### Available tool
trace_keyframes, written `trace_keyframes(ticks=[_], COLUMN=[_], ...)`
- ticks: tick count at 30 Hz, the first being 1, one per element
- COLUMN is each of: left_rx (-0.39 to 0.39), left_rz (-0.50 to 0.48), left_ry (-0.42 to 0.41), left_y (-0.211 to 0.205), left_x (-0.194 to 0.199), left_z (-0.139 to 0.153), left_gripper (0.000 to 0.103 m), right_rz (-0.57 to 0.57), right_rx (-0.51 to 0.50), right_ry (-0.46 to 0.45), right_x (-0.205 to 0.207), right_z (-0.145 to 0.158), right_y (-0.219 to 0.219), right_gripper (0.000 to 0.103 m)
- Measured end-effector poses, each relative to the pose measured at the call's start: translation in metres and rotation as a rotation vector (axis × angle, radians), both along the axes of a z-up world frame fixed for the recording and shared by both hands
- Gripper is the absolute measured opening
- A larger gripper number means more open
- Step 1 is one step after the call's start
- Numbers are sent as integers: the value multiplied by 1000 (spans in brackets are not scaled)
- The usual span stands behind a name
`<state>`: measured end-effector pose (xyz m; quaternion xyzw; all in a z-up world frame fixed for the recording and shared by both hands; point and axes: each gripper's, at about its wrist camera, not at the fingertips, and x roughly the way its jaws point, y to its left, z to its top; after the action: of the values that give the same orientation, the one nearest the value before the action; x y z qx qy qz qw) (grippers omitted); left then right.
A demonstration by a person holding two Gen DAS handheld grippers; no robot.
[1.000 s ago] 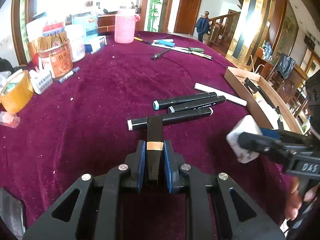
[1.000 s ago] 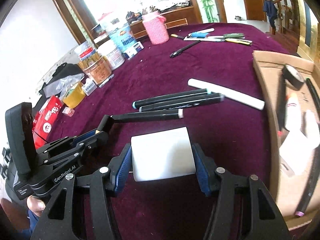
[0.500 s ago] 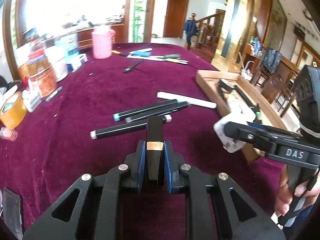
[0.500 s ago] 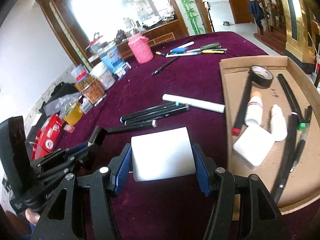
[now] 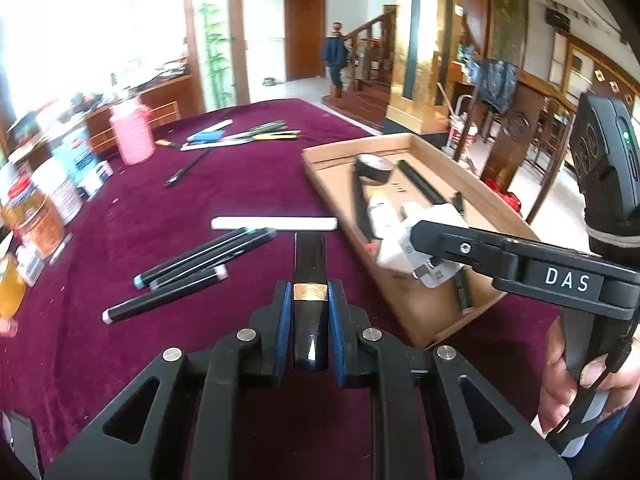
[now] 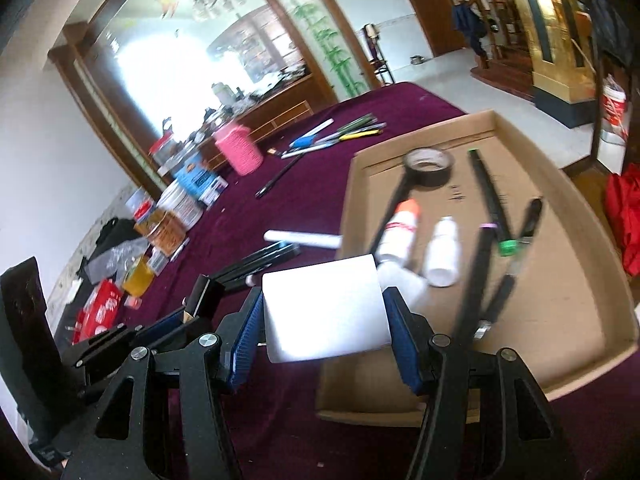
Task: Organize rigid objects
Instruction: 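Carry the gold-banded tube and white charger over the tray with both tools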
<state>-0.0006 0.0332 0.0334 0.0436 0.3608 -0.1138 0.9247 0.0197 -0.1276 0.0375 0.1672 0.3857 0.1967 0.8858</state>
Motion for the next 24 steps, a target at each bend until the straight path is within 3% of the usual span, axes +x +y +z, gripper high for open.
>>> trace_keyframes(ticks=[14, 24], left_rx=[81, 10], left_rz=[-97, -135], left_ry=[9, 113], left_y=[-78, -105], left_x=[26, 55], left_z=[-16, -36], left_gripper=[15, 15], right_rz=[-115, -151], right_rx=[28, -36], right_ry=[-4, 40], right_x=[0, 30], right_z=[0, 7], right_y=[-70, -84], right_gripper=[53, 53])
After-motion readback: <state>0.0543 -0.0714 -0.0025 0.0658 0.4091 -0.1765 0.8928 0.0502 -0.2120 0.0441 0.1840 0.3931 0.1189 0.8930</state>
